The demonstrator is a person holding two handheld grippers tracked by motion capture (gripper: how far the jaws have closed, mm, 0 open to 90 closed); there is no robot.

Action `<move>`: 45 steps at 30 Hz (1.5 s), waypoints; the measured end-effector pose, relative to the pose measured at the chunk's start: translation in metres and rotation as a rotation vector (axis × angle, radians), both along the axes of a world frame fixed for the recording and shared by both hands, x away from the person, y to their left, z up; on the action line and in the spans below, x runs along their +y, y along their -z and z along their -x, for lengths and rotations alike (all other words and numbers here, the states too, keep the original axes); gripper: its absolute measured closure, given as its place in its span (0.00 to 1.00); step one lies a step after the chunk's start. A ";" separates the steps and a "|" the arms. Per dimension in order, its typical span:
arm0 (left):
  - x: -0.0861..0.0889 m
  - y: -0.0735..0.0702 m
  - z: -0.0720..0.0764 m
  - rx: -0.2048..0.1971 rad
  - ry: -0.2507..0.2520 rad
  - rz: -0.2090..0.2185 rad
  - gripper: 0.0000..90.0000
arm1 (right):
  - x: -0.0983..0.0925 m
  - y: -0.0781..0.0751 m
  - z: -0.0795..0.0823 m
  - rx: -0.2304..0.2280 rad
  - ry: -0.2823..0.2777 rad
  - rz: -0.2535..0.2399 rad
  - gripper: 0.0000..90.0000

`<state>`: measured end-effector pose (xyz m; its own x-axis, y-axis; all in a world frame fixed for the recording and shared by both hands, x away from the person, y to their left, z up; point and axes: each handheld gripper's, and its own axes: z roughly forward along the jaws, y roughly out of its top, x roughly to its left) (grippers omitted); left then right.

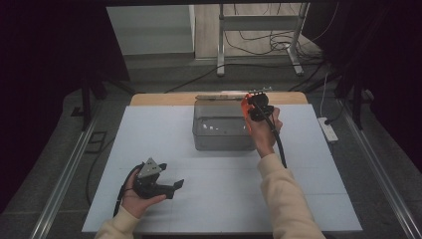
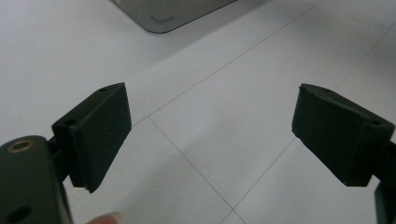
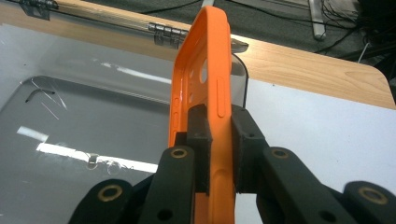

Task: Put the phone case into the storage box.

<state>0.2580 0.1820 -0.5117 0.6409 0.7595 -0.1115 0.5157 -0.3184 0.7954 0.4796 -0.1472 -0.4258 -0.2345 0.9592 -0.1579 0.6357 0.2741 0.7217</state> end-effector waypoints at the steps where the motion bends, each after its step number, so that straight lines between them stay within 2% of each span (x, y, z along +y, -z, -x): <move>1: 0.000 0.000 0.000 0.000 0.001 -0.001 0.13 | 0.000 0.000 0.000 0.001 0.001 0.001 0.89; 22: -0.001 0.000 0.000 -0.002 0.004 0.007 0.13 | 0.003 0.002 -0.002 0.016 0.011 0.028 0.89; 45: 0.000 -0.001 0.001 -0.006 0.009 0.013 0.13 | 0.008 0.002 -0.007 0.055 0.029 0.059 0.89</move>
<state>0.2573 0.1819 -0.5106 0.6481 0.7524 -0.1174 0.5081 -0.3124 0.8026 0.4868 -0.1392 -0.4279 -0.2167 0.9550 -0.2023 0.6820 0.2964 0.6686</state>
